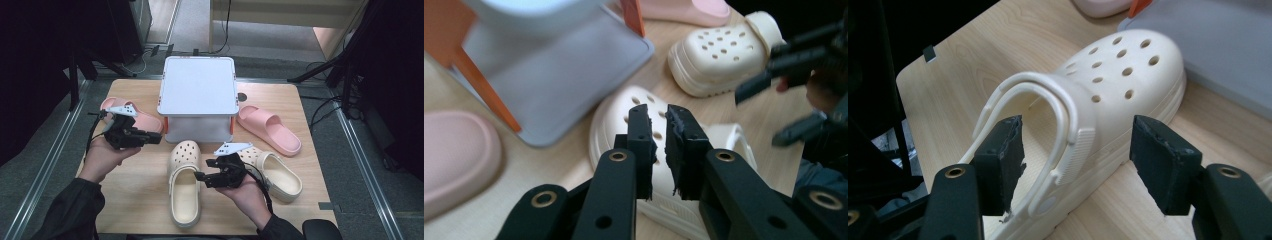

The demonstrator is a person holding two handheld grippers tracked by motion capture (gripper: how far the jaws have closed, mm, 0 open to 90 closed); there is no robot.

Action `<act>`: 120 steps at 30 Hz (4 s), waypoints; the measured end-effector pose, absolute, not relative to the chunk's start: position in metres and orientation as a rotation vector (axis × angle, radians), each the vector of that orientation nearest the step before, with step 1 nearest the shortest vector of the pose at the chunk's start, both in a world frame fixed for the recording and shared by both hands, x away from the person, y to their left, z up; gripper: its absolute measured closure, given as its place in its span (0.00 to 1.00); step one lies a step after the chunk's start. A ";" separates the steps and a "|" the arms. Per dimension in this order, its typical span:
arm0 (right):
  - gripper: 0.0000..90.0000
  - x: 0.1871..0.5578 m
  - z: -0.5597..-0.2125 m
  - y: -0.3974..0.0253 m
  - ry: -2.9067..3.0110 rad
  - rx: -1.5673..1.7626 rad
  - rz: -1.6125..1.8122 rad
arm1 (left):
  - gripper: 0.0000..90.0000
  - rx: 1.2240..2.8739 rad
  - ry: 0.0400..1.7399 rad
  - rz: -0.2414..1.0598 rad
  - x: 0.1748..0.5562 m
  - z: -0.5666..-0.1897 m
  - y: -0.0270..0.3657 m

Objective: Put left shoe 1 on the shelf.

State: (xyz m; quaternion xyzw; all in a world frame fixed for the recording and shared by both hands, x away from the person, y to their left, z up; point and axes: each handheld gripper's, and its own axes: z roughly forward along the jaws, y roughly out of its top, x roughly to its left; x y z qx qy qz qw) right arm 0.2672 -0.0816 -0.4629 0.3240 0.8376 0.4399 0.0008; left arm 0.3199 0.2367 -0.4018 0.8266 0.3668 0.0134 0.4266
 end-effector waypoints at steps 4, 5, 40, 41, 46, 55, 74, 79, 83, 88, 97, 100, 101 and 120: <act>0.43 0.262 -0.467 -0.077 2.624 1.013 1.367 | 0.92 2.059 0.892 0.047 0.336 -0.387 0.234; 0.43 0.261 -0.467 -0.077 2.620 1.011 1.367 | 0.92 2.069 0.887 0.058 0.341 -0.383 0.233; 0.64 0.261 -0.500 -0.049 2.614 1.145 1.150 | 0.98 2.087 0.865 0.138 0.401 -0.383 0.219; 0.66 0.261 -0.499 -0.049 2.617 1.132 1.145 | 0.98 2.087 0.866 0.139 0.401 -0.383 0.219; 0.81 0.269 -0.498 -0.054 2.623 1.218 1.168 | 0.98 2.074 0.868 0.136 0.400 -0.385 0.220; 0.86 0.286 -0.488 -0.061 2.605 1.248 1.210 | 0.98 2.059 0.884 0.147 0.397 -0.385 0.224; 0.86 0.350 -0.462 -0.049 2.442 1.293 1.216 | 0.98 2.062 0.888 0.158 0.396 -0.385 0.223; 0.86 0.363 -0.466 -0.045 2.361 1.340 1.238 | 0.98 2.062 0.886 0.158 0.396 -0.385 0.223; 0.85 0.366 -0.473 -0.040 2.320 1.357 1.186 | 0.98 2.059 0.887 0.153 0.397 -0.385 0.224; 0.80 0.364 -0.481 -0.044 2.310 1.380 1.211 | 0.98 2.059 0.886 0.155 0.397 -0.385 0.224; 0.66 0.352 -0.472 -0.056 2.345 1.311 1.220 | 0.98 2.059 0.888 0.157 0.397 -0.385 0.224; 0.66 0.345 -0.464 -0.063 2.348 1.282 1.237 | 0.98 2.061 0.889 0.156 0.397 -0.385 0.224; 0.66 0.342 -0.462 -0.066 2.350 1.275 1.247 | 0.98 2.061 0.890 0.156 0.397 -0.385 0.224; 1.00 0.277 -0.468 -0.102 2.491 1.161 1.308 | 0.98 2.057 0.896 0.154 0.397 -0.385 0.224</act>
